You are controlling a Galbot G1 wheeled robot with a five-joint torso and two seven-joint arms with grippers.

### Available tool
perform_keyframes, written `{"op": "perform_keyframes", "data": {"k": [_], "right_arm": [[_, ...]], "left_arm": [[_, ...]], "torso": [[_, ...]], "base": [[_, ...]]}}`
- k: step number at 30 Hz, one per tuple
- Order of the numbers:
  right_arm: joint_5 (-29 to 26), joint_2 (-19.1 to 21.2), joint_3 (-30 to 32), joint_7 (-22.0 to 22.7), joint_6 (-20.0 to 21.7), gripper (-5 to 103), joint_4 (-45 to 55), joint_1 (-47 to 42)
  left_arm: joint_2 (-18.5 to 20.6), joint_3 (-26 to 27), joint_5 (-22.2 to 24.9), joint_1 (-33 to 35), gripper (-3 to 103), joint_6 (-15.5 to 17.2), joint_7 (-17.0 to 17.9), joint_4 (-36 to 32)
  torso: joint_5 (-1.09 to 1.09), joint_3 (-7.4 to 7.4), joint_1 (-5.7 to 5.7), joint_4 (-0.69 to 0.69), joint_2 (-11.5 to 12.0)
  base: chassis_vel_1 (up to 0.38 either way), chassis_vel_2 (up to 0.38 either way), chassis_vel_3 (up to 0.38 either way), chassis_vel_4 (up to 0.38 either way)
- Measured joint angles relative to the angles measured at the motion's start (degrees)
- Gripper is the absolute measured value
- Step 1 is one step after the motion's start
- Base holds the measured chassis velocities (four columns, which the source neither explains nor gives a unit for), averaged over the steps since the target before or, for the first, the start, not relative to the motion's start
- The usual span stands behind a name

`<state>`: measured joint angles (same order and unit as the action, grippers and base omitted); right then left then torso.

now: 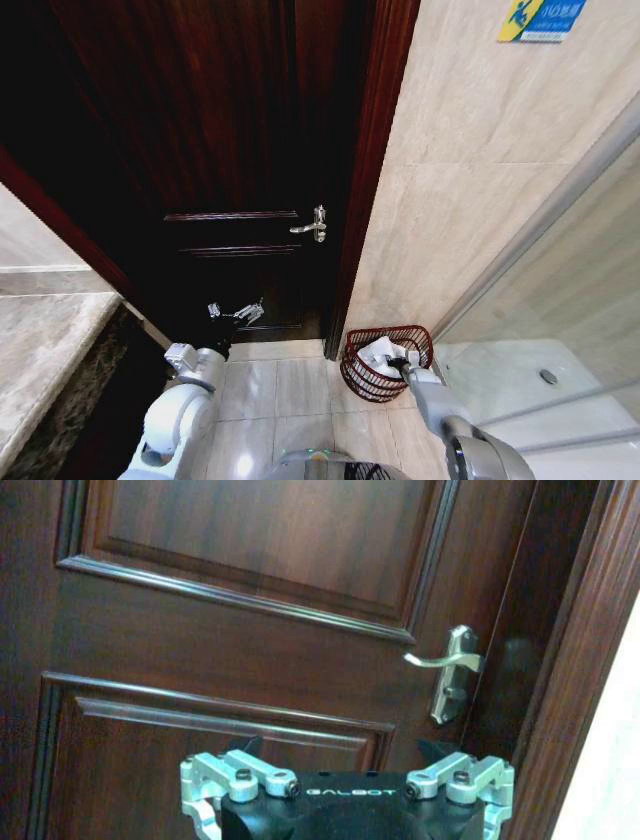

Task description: Discard the used towel into the hamper.

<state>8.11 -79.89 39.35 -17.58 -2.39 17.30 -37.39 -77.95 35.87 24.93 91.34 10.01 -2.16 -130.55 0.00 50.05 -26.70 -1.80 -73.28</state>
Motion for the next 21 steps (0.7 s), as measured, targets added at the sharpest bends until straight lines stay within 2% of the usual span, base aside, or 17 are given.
{"op": "perform_keyframes", "data": {"k": [3,4,6,7,9,10,13,14,15,17,18,20,21], "right_arm": [[0.14,-0.4,0.11,-0.41,-1.08,31,1.91,-1.14],[0.14,-0.4,0.11,-0.41,-1.08,31,1.91,-1.14],[-2.48,-0.7,-2.03,-0.55,-1.32,42,6.28,-3.39],[-2.48,-0.7,-2.03,-0.55,-1.32,42,6.28,-3.39],[-6.94,-0.5,-5.5,-0.45,0.26,53,12.42,-6.41],[-6.94,-0.5,-5.5,-0.45,0.26,53,12.42,-6.41],[-10.34,-0.44,-6.28,-0.76,2.21,64,20.26,-10.05],[-10.34,-0.44,-6.28,-0.76,2.21,64,20.26,-10.05],[-12.92,0.13,-7.11,-0.58,3.72,70,24.72,-12.41],[-15.81,1.39,-8.17,-0.29,5.31,80,30.54,-15.98],[-15.81,1.39,-8.17,-0.29,5.31,80,30.54,-15.98],[-17.49,2.68,-8.22,-0.07,5.23,90,35.94,-19.76],[-17.49,2.68,-8.22,-0.07,5.23,90,35.94,-19.76]], "left_arm": [[0.0,0.0,0.0,0.0,100,0.0,0.0,0.0],[0.0,0.0,0.0,0.0,100,0.0,0.0,0.0],[0.0,0.0,0.0,0.0,100,0.0,0.0,0.0],[0.0,0.0,0.0,0.0,100,0.0,0.0,0.0],[0.0,0.0,0.0,0.0,100,0.0,0.0,0.0],[0.0,0.0,0.0,0.0,100,0.0,0.0,0.0],[0.0,0.0,0.0,0.0,100,0.0,0.0,0.0],[0.0,0.0,0.0,0.0,100,0.0,0.0,0.0],[0.0,0.0,0.0,0.0,100,0.0,0.0,0.0],[0.0,0.0,0.0,0.0,100,0.0,0.0,0.0],[0.0,0.0,0.0,0.0,100,0.0,0.0,0.0],[0.0,0.0,0.0,0.0,100,0.0,0.0,0.0],[0.0,0.0,0.0,0.0,100,0.0,0.0,0.0]], "torso": [[0.0,0.0,0.0,0.01,0.0],[0.0,0.0,0.0,0.01,0.0],[0.0,0.0,0.0,0.0,0.0],[0.0,0.0,0.0,0.0,0.0],[0.0,0.0,0.0,0.01,0.0],[0.0,0.0,0.0,0.01,0.0],[0.0,0.0,0.0,0.0,0.0],[0.0,0.0,0.0,0.0,0.0],[0.01,0.0,0.0,-0.02,0.0],[0.01,0.0,0.0,0.02,0.0],[0.01,0.0,0.0,0.02,0.0],[-0.01,-0.01,0.01,0.01,0.0],[-0.01,-0.01,0.01,0.01,0.0]], "base": [[0.0,0.0,0.0,0.0],[0.0,0.0,0.0,0.0],[0.0,0.0,0.0,0.0],[0.0,0.0,0.0,0.0],[0.0,0.0,0.0,0.0],[0.0,0.0,0.0,0.0],[0.0,0.0,0.0,0.0],[0.0,0.0,0.0,0.0],[0.0,0.0,0.0,0.0],[0.0,0.0,0.0,0.0],[0.0,0.0,0.0,0.0],[0.0,0.0,0.0,0.0],[0.0,0.0,0.0,0.0]]}}
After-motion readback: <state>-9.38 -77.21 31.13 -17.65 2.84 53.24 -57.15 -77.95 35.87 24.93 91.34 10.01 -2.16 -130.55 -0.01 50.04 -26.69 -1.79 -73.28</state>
